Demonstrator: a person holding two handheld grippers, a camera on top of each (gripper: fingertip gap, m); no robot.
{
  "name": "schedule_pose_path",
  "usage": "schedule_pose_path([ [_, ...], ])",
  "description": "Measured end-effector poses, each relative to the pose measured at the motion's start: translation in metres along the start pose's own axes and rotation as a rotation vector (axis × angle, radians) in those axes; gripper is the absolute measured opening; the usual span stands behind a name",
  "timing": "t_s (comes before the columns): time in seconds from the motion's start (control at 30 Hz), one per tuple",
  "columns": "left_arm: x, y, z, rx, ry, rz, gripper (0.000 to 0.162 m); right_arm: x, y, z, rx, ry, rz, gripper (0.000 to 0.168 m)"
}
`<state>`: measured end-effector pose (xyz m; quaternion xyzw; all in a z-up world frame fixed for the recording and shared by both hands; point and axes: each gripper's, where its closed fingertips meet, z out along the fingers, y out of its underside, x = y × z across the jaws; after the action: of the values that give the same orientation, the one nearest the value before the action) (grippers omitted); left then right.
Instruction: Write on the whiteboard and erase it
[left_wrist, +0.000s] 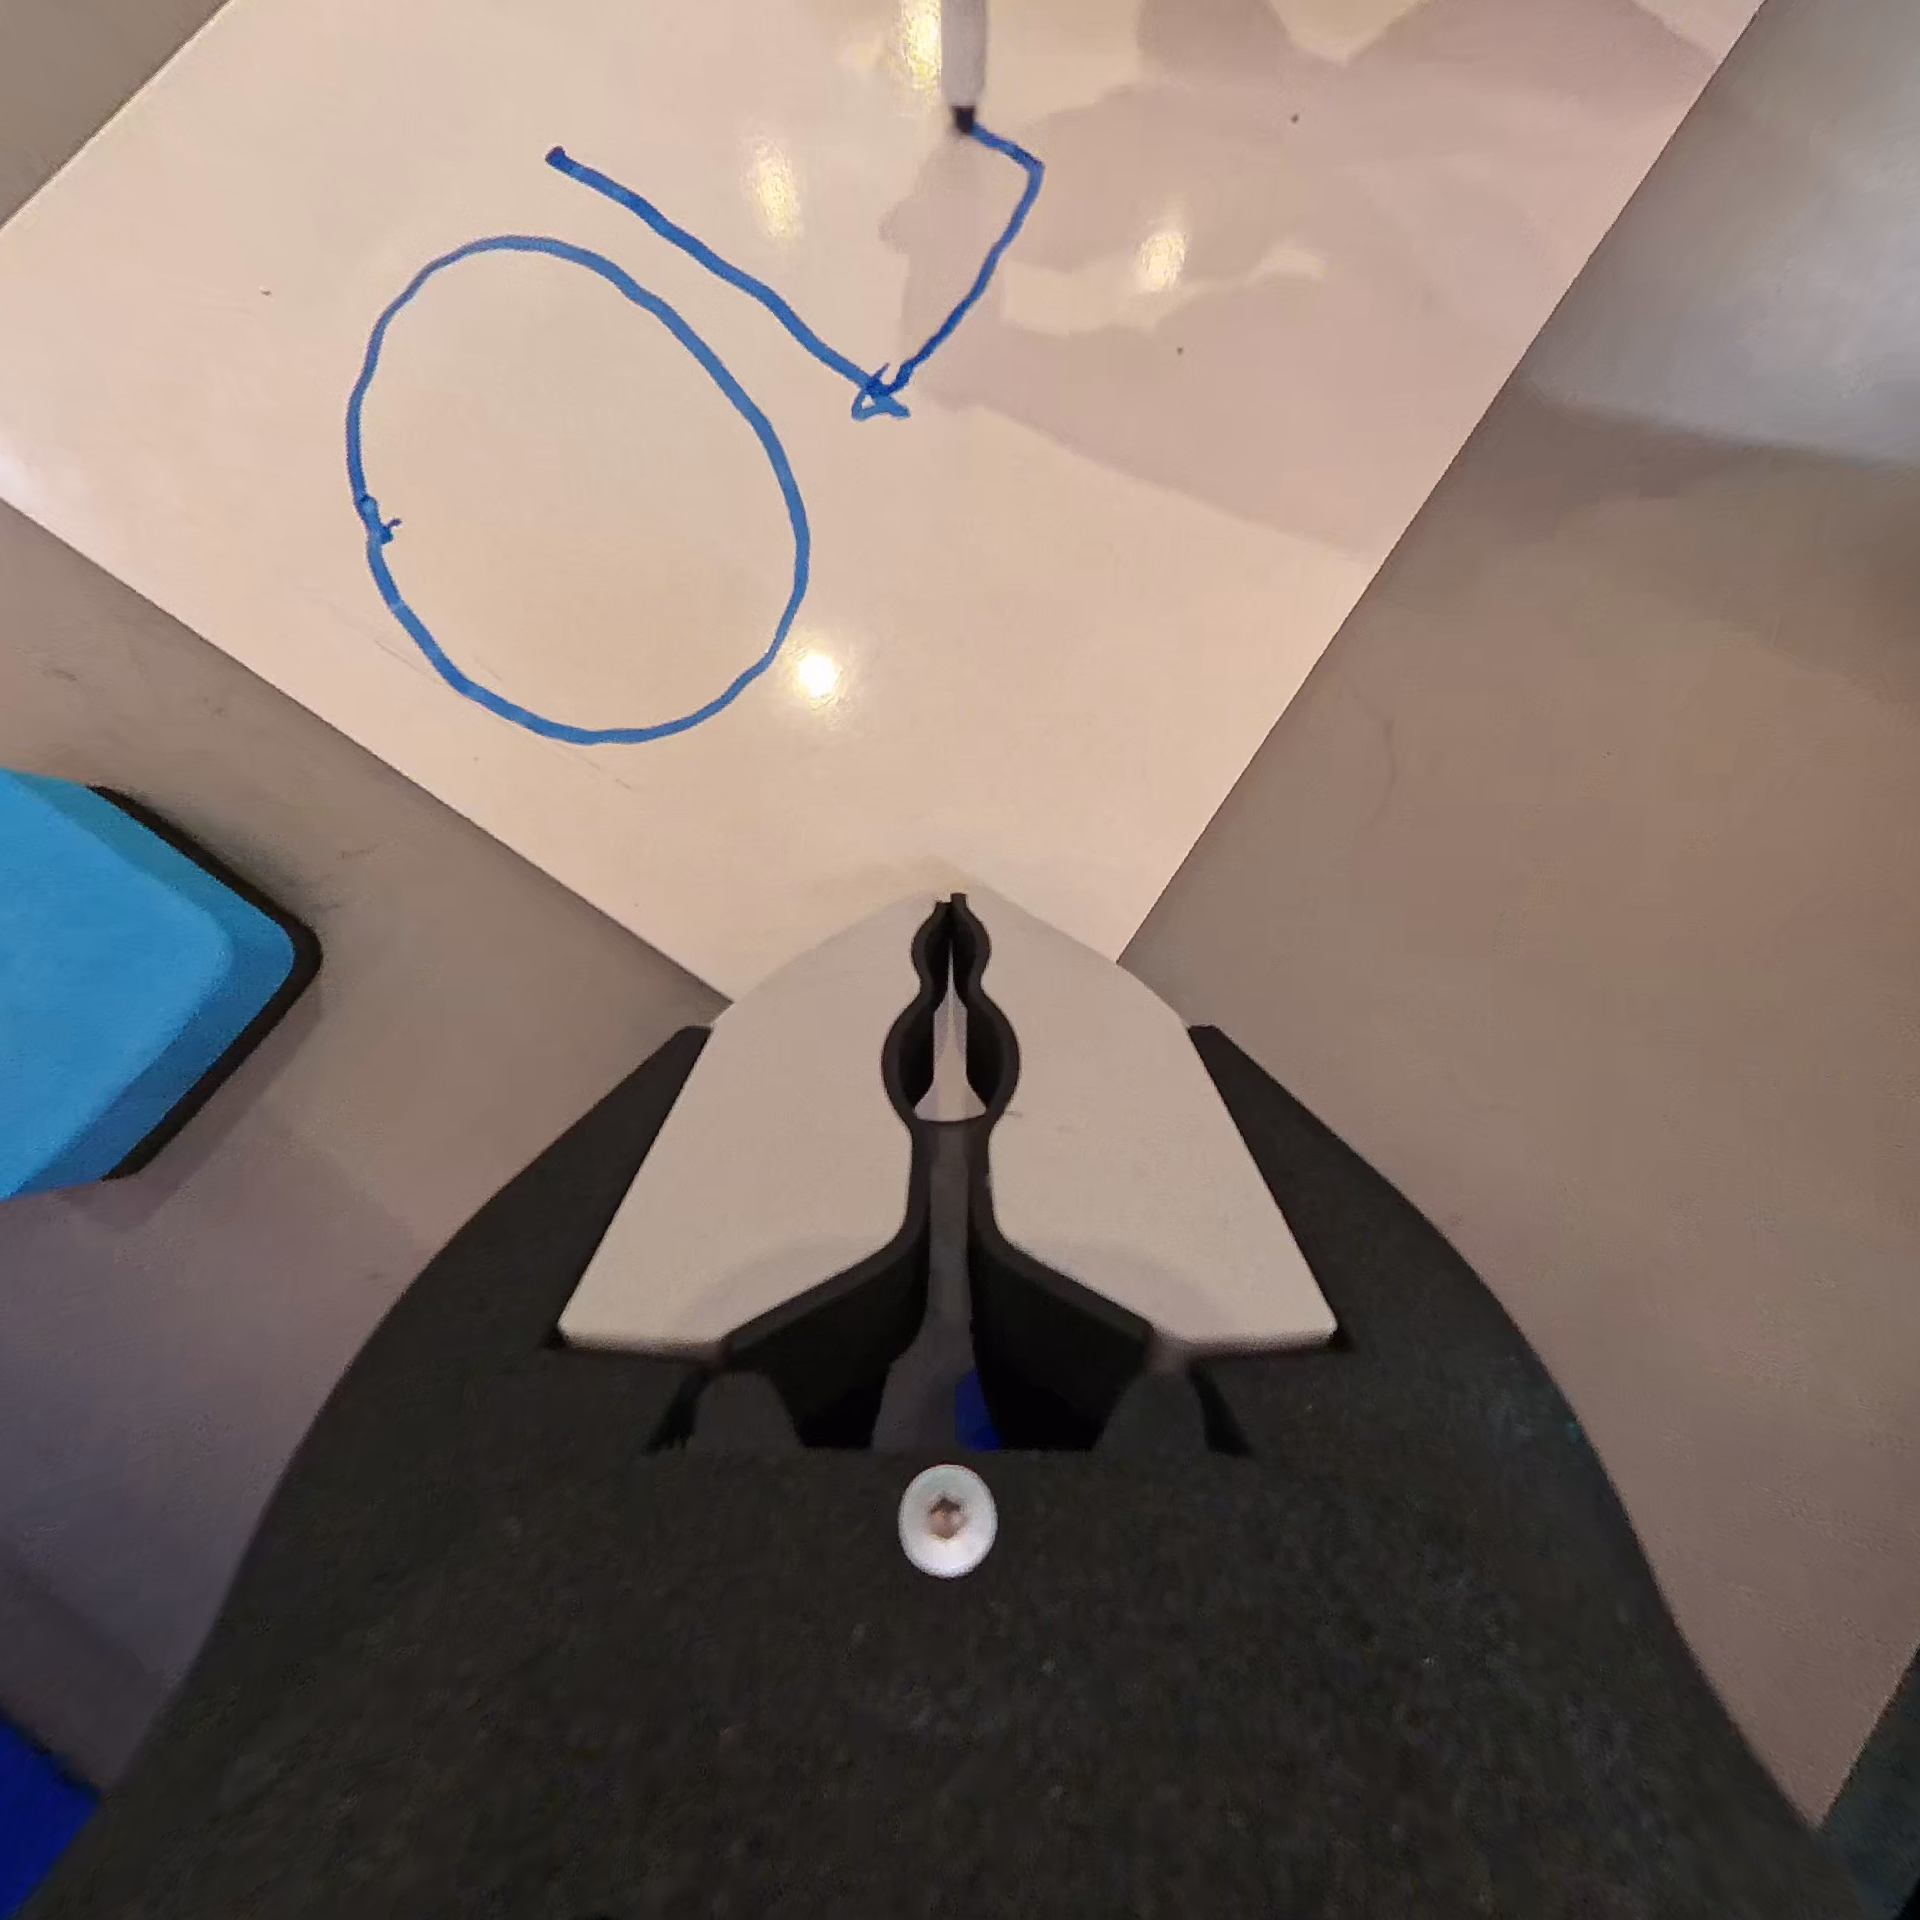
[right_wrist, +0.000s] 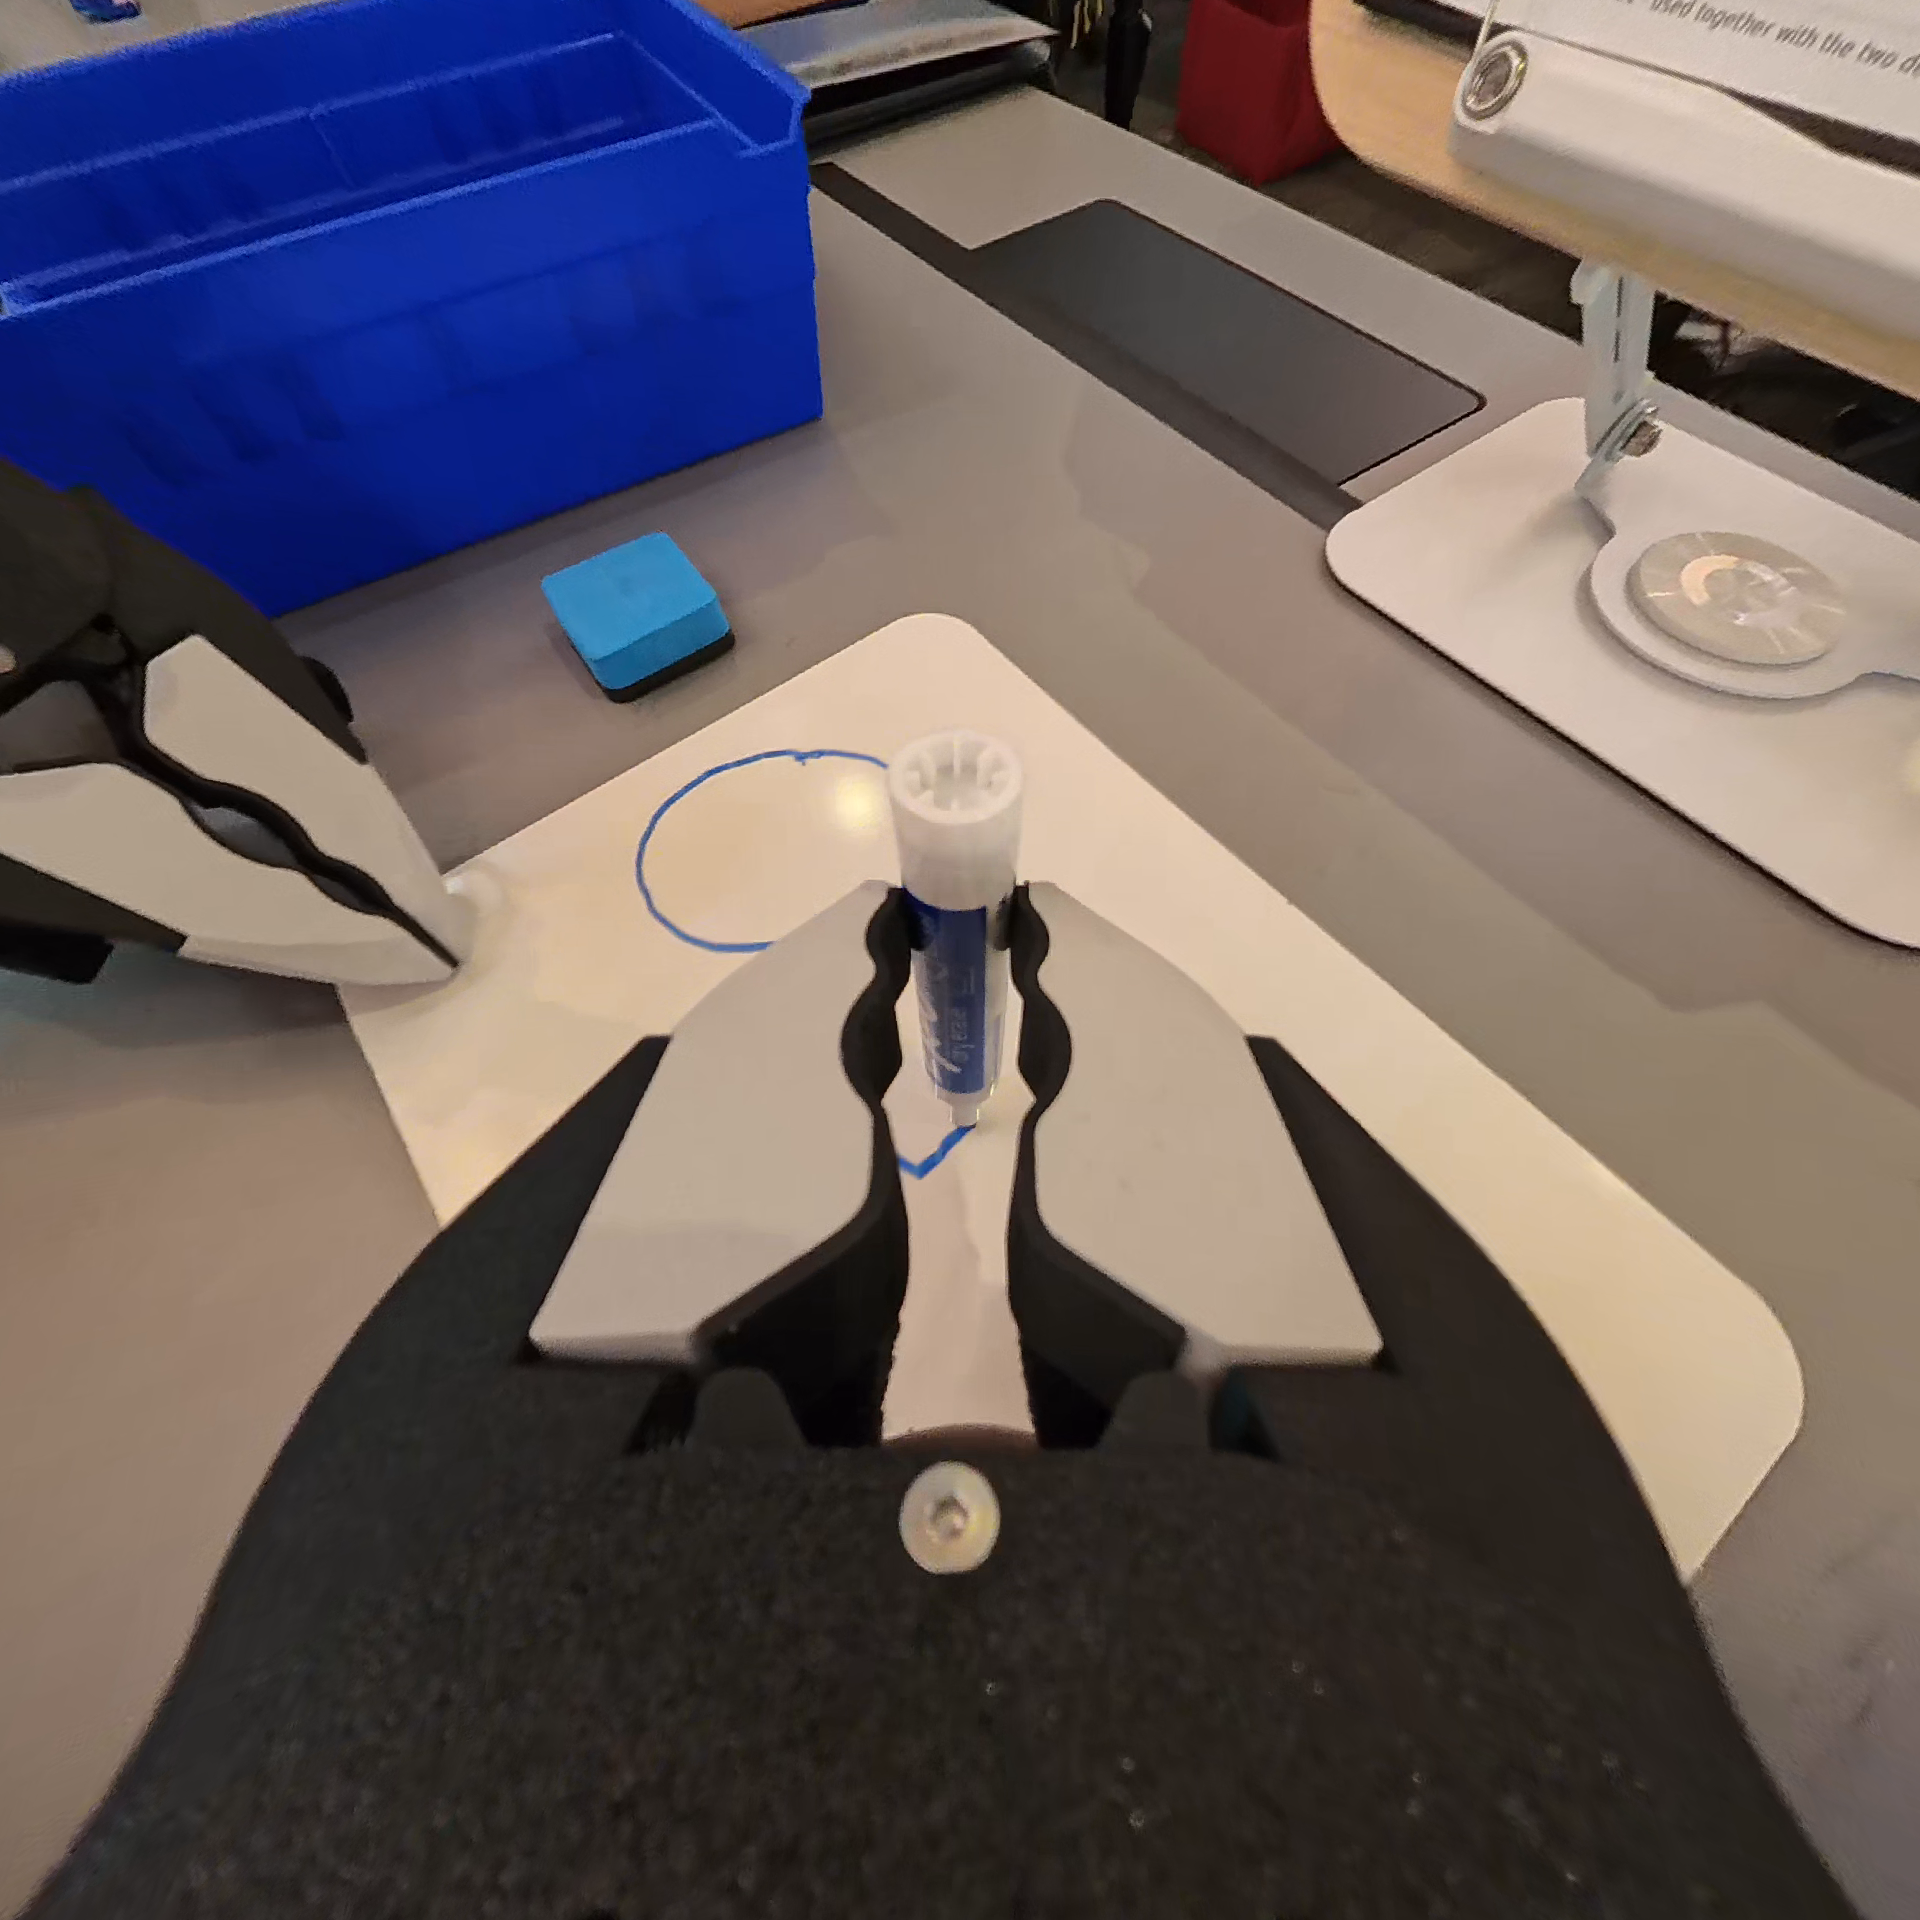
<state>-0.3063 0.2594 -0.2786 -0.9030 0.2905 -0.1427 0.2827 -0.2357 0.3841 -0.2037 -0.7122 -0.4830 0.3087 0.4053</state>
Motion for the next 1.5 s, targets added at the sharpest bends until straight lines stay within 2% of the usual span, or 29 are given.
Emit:
schedule_pose_path([
  [0.57,0.004,-0.002,0.001,0.006,0.026,0.0,0.0,0.046,-0.02,0.031,0.0,0.013,-0.005,0.018],
  [1.5,0.007,-0.001,0.001,-0.001,0.039,0.006,0.0,0.009,-0.039,0.07,-0.021,-0.054,-0.045,0.018],
])
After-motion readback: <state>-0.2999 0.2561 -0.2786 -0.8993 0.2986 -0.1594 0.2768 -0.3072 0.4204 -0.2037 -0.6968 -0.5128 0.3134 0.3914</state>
